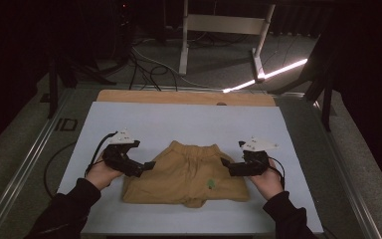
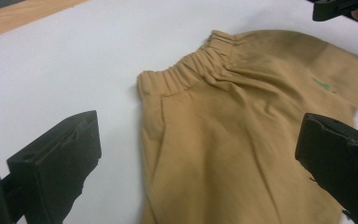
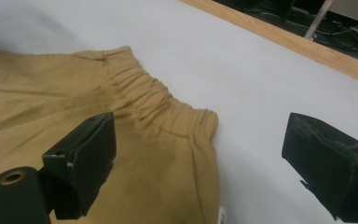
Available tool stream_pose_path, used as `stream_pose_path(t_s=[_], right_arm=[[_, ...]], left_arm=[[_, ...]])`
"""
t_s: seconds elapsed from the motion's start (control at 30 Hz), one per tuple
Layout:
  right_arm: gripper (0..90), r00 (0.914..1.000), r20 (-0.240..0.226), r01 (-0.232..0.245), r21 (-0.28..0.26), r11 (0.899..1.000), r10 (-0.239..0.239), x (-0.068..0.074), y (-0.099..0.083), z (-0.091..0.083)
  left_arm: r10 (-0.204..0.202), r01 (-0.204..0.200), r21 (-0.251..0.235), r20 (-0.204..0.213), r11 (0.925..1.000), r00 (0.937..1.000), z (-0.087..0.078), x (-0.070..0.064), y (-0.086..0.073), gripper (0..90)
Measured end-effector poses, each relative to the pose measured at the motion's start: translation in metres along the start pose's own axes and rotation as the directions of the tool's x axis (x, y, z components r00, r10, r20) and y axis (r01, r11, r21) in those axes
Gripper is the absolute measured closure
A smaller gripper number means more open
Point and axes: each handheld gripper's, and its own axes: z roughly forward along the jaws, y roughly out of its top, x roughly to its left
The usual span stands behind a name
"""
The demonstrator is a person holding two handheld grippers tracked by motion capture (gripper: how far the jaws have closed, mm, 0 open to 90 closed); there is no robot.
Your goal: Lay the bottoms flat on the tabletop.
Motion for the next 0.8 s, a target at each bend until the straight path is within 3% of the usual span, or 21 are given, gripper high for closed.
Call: stream_pose_path(t_s=[0.23,0.47,0.53,0.6,0.8], right_arm=[[10.1,0.9999,0.011,0.001,0.021,1.0,-0.001,-0.008,0.006,0.019],[9.8,0.9995,0.017,-0.026,0.075,0.997,0.025,-0.014,0.006,0.034],[10.4,0.9994,0.005,-0.034,0.095,0.995,0.034,-0.015,0.006,0.038],[10.4,0.9966,-0.045,-0.063,0.112,0.992,0.069,-0.02,0.005,0.043],[10.7,0.9951,-0.029,-0.09,0.13,0.987,0.094,-0.024,0.0,0.055]], left_arm=[[-0.009,0.009,0.009,-0.013,0.9999,0.9999,0.015,0.007,0.01,1.2],[-0.029,0.029,0.013,-0.009,0.9995,0.9995,0.033,0.013,0.016,1.2],[-0.038,0.039,0.018,-0.014,0.9991,0.9992,0.039,0.014,0.017,1.2],[-0.041,0.041,0.024,-0.014,0.9988,0.9991,0.045,0.016,0.018,1.2],[-0.067,0.067,0.059,0.002,0.996,0.9977,0.068,0.019,0.016,2.2]])
